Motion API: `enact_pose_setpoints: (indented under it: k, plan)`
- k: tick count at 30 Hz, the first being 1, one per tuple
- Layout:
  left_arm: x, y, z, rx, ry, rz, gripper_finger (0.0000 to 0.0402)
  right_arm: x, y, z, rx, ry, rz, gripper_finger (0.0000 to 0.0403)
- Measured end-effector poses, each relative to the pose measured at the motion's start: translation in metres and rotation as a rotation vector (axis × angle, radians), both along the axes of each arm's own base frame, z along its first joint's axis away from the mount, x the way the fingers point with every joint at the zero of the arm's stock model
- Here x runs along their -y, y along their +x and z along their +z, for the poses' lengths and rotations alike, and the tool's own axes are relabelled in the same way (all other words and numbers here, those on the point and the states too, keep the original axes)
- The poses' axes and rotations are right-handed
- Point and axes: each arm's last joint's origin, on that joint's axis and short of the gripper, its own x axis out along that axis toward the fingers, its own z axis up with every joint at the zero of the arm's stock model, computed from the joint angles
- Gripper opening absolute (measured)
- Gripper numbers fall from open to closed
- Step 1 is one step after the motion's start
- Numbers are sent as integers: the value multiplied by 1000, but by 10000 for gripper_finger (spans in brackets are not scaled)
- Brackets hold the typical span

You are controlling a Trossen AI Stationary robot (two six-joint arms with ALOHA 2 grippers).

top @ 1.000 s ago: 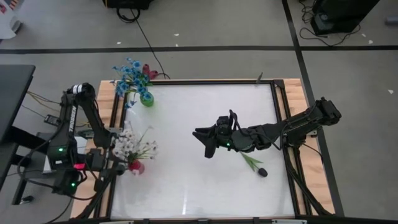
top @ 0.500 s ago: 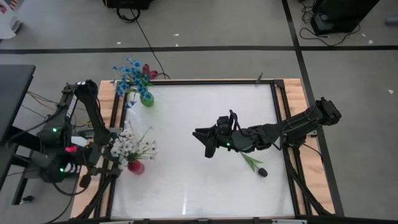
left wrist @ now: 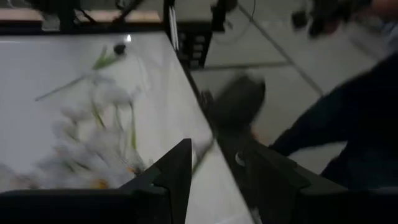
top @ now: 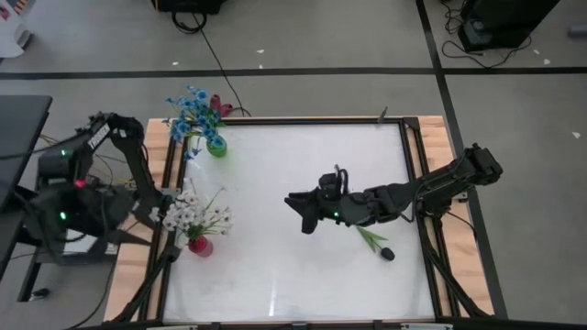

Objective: Sort flowers into vase by color
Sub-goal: Put the black tulip into the red vase

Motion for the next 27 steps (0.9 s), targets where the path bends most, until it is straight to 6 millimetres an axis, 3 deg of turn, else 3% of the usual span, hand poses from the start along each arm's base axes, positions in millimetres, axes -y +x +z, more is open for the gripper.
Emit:
enact_pose_setpoints:
  k: [5, 10, 13, 22, 27]
  plan:
    - [-25, 3, 34, 85, -66, 65, 150, 0, -10, -28, -216, 185, -44, 135]
    - [-49, 5, 62, 193, -128, 199, 150, -2, -28, -51, -359, 580, -230, 132]
    - [-61, 4, 73, 235, -115, 225, 150, -2, -37, -58, -423, 676, -327, 131]
    - [-70, 6, 80, 293, -12, 279, 150, -10, -62, -87, -851, 975, -309, 131]
    - [-55, 13, 71, 263, 27, 312, 150, -19, -71, -108, -887, 1115, -377, 131]
